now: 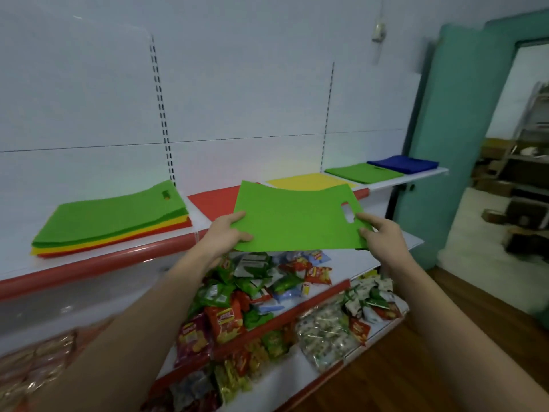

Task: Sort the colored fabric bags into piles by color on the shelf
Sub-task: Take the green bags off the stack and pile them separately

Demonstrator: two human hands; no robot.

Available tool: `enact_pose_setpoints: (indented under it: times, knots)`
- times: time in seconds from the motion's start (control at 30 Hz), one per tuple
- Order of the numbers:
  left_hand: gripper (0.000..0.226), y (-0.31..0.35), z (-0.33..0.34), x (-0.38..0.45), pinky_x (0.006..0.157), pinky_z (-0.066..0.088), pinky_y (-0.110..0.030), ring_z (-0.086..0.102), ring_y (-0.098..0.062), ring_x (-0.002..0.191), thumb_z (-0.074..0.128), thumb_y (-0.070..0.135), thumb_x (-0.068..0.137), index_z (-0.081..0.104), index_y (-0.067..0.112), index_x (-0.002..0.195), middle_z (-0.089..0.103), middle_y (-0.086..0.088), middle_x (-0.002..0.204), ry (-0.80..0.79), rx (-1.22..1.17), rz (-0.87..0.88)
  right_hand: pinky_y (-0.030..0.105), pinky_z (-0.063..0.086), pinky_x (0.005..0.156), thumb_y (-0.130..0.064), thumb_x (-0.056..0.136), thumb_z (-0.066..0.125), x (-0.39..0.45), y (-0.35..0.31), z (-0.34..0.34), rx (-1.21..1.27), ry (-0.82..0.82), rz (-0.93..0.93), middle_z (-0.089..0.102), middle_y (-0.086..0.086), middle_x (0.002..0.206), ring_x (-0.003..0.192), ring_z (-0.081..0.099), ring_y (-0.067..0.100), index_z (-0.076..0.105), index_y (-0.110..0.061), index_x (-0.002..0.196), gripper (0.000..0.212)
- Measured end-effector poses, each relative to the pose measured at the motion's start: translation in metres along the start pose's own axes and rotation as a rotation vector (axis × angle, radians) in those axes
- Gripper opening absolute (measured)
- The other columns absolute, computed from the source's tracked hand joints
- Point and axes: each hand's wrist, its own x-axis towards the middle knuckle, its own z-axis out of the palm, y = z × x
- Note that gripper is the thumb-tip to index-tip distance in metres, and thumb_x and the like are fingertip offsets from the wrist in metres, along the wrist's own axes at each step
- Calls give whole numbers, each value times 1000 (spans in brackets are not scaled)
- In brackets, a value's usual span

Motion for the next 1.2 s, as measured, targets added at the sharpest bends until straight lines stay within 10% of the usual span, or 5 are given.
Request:
enact_pose_setpoints:
  times: [0.2,0.37,0.6,1.2]
  knots:
    - [77,8,96,24,105,47,-42,62,-25,114,72,-10,77,44,10,145,57,-12,136,-98,-47,-25,47,54,81,-2,98,50,24,32,-90,1,49,63,56,6,134,92,60,25,59,-16,133,39]
    - [76,21,157,56,101,50,-42,64,-27,111,70,-10,78,43,10,146,59,-12,134,-160,-77,-32,32,39,67,1,93,53,51,58,-139,6,91,116,62,-9,83,77,48,21,58,-14,134,44]
    - [75,22,219,120,101,49,-44,64,-26,111,70,-10,78,45,13,145,57,-12,137,-244,-77,-39,12,38,43,2,93,52,102,93,-171,-106,146,119,59,10,106,59,50,15,56,-9,135,43]
    - [70,30,356,305,97,51,-39,63,-27,111,66,-13,83,45,10,145,54,-10,138,-323,-119,-17,42,54,78,0,93,54,289,181,-218,-101,236,219,65,5,100,74,55,19,57,-11,134,43]
